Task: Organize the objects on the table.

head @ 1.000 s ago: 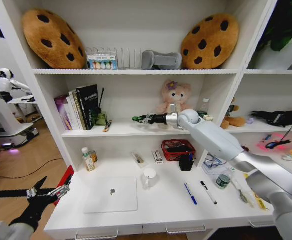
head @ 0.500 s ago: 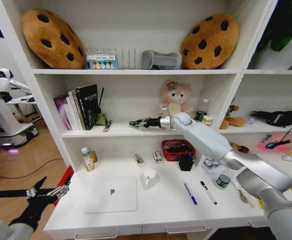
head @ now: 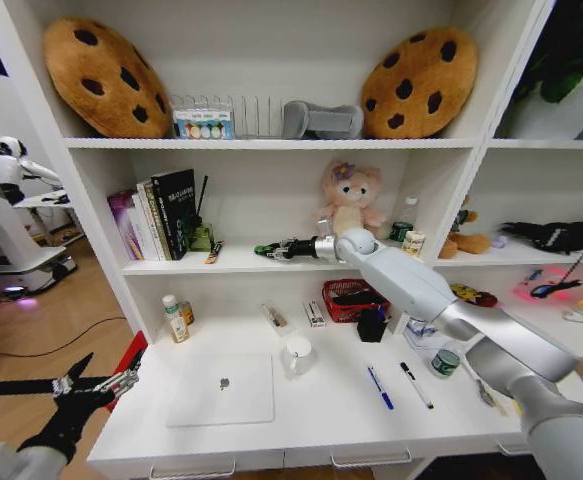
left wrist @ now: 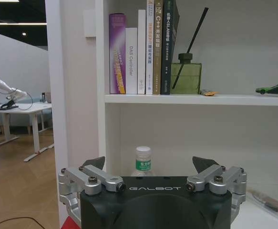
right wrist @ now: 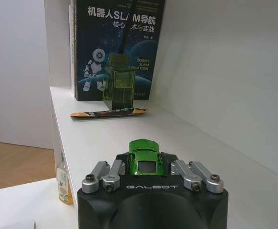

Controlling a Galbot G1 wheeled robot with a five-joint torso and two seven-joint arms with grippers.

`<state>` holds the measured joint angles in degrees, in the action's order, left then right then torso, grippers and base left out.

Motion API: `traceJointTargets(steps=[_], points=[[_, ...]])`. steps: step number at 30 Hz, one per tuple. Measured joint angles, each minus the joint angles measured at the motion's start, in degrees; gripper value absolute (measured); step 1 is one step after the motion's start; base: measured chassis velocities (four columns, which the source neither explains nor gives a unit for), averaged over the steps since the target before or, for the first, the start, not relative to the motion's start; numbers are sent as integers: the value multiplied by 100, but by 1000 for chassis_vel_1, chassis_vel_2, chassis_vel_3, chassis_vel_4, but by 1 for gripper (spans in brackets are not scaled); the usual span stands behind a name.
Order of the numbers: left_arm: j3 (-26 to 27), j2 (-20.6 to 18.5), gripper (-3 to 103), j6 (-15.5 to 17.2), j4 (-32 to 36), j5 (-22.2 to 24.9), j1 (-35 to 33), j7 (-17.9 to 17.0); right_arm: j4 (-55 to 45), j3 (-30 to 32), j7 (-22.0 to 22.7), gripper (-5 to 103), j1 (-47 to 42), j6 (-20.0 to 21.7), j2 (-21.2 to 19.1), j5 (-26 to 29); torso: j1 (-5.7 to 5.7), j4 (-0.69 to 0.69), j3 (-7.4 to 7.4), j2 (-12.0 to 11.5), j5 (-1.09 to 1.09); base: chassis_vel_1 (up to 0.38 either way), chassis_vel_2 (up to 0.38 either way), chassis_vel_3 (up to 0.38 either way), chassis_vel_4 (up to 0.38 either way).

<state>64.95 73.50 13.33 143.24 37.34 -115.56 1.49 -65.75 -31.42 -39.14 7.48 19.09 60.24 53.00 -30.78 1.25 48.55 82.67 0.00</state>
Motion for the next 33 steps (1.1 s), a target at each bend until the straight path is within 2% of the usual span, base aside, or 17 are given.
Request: traceJointTargets(steps=[4, 10, 13, 16, 17, 20, 21, 24, 25, 26, 27, 28, 29, 30, 31, 32, 33], points=[[0, 0, 100, 0, 0, 0, 0, 0, -1, -24, 10, 35, 13, -20, -9, -7, 0, 0, 0, 0, 0, 0, 0, 0, 0], [0, 0, 100, 0, 0, 0, 0, 0, -65, -31, 188, 61, 34, -2, -61, 49, 0, 1, 0, 0, 1, 0, 0, 0, 0], [0, 0, 100, 0, 0, 0, 0, 0, -78, -25, 221, 67, 51, 1, -70, 95, 0, 0, 0, 0, 0, 0, 0, 0, 0], [0, 0, 100, 0, 0, 0, 0, 0, -271, 148, 627, 84, 95, 35, -97, 275, 0, -1, 0, 0, 0, 0, 0, 0, 0], [0, 0, 100, 0, 0, 0, 0, 0, -271, 148, 627, 84, 95, 35, -97, 275, 0, -1, 0, 0, 0, 0, 0, 0, 0], [0, 0, 100, 0, 0, 0, -1, 0, -868, 417, 1399, 95, 105, 169, -279, 545, 0, -1, 0, 0, 0, 0, 0, 0, 0], [0, 0, 100, 0, 0, 0, -1, 0, -868, 417, 1399, 95, 105, 169, -279, 545, 0, -1, 0, 0, 0, 0, 0, 0, 0], [0, 0, 100, 0, 0, 0, 0, 1, -1781, 901, 2587, 100, -188, 265, -599, 525, 0, 0, -1, 0, 2, 0, 0, 0, 0], [0, 0, 100, 0, 0, 0, 0, 1, -1781, 901, 2587, 100, -188, 265, -599, 525, 0, 0, -1, 0, 2, 0, 0, 0, 0], [0, 0, 100, 0, 0, 0, 0, 0, -2085, 1091, 2883, 100, -327, 328, -716, 510, 0, -1, 0, -1, 2, 0, 0, 0, 0], [0, 0, 100, 0, 0, 0, 0, 0, -2681, 1404, 3436, 100, -613, 410, -955, 549, 0, 0, -1, 0, 1, 0, 0, 0, 0], [0, 0, 100, 0, 0, 0, 0, 0, -3056, 1628, 3705, 100, -831, 433, -1125, 574, 0, -1, -1, 0, 0, 0, 0, 0, 0], [0, 0, 100, 0, 0, 0, 0, 0, -3056, 1628, 3705, 100, -831, 433, -1125, 574, 0, -1, -1, 0, 0, 0, 0, 0, 0], [0, 0, 100, 0, 1, 0, 0, 2, -3460, 1919, 3962, 100, -1099, 444, -1348, 577, 0, -3, -1, 0, 2, 0, 0, 0, 0], [1, 1, 100, 0, 0, 0, 0, 0, -4006, 2464, 4227, 100, -1590, 428, -1769, 516, 0, -3, -1, 0, 2, 0, 0, 0, 0], [1, 1, 100, 0, 0, 0, 0, 0, -4006, 2464, 4227, 100, -1590, 428, -1769, 516, 0, -3, -1, 0, 2, 0, 0, 0, 0], [0, 0, 100, 0, 0, 0, 0, 0, -4430, 2960, 4366, 100, -2084, 375, -2155, 422, 0, 1, -1, 0, 2, 0, 0, 0, 0]])
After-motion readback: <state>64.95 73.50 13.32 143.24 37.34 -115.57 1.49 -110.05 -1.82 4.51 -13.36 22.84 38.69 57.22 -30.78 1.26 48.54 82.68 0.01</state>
